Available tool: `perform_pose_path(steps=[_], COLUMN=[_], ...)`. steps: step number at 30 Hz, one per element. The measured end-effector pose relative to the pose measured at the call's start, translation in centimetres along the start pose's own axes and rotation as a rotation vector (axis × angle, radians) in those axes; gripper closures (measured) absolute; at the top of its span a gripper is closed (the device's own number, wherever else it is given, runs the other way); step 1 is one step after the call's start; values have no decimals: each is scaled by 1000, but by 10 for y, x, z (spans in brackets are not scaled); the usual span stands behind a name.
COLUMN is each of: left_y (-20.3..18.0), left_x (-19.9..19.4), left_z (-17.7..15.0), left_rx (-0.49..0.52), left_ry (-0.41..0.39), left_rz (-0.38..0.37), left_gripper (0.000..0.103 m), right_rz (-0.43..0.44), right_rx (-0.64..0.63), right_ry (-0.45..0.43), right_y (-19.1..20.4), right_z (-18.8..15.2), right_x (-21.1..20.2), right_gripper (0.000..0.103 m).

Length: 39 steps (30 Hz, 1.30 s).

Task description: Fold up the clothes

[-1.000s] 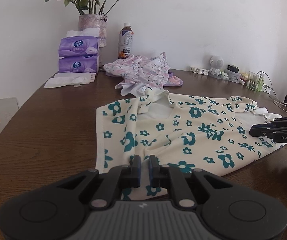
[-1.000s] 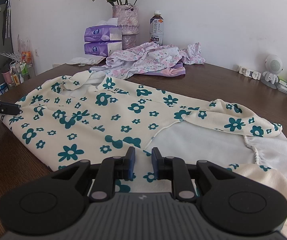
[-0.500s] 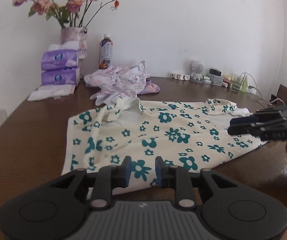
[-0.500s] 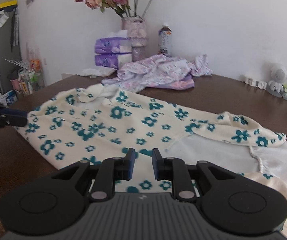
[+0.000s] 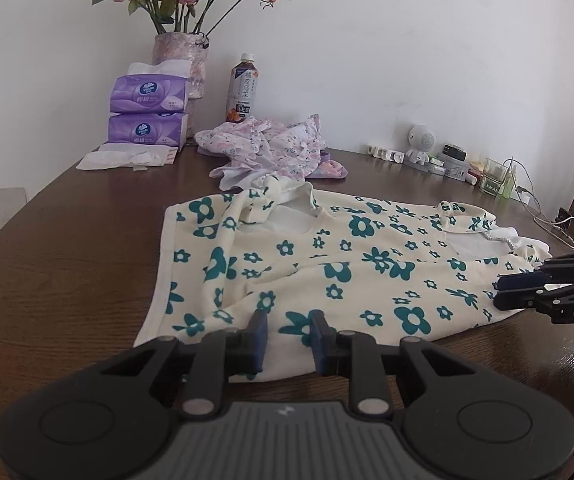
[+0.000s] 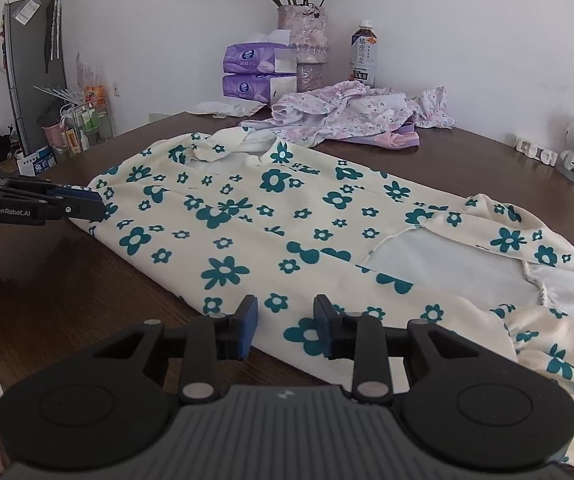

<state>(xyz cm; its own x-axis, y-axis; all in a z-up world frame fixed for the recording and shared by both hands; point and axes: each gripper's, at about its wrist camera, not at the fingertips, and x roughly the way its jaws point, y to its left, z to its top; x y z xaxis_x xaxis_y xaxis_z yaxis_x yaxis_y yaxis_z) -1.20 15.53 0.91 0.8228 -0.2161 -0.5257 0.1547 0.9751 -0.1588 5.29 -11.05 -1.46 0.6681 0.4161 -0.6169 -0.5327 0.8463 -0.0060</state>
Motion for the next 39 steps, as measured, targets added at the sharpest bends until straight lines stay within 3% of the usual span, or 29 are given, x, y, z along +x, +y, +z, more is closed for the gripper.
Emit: perform_pose_path(steps=[5,7,10,16,18,28,39], left_y=[5,1,3,15,15,15,4], left_x=[-7,-16,-30,-34,-30,-16,-17], left_z=[1,3,3,1,2,1,5], left_rx=[-27,-11,-1,-29,-25,11,49], left_ry=[-10,-25,-37,-29,-20,34,36], left_rz=[-3,10,74,133,149,215,257], left_gripper=[87,82,81,82,88,91,91], right_rz=[-49,-56,-80,-278,-326,-361,-371], right_rx=[19,31,38,150,181,220,251], right_ry=[9,8,-22,-40,-44,-22,-14], right_y=[-16,-22,-30,-84,-99,-120,-133], right_z=[-7,-10,-12,-23,-28,-39,-47], right_x=[-9,-14,-30,-55,-59,-52,-49], right_gripper=[73,74,74,74,74,74,74])
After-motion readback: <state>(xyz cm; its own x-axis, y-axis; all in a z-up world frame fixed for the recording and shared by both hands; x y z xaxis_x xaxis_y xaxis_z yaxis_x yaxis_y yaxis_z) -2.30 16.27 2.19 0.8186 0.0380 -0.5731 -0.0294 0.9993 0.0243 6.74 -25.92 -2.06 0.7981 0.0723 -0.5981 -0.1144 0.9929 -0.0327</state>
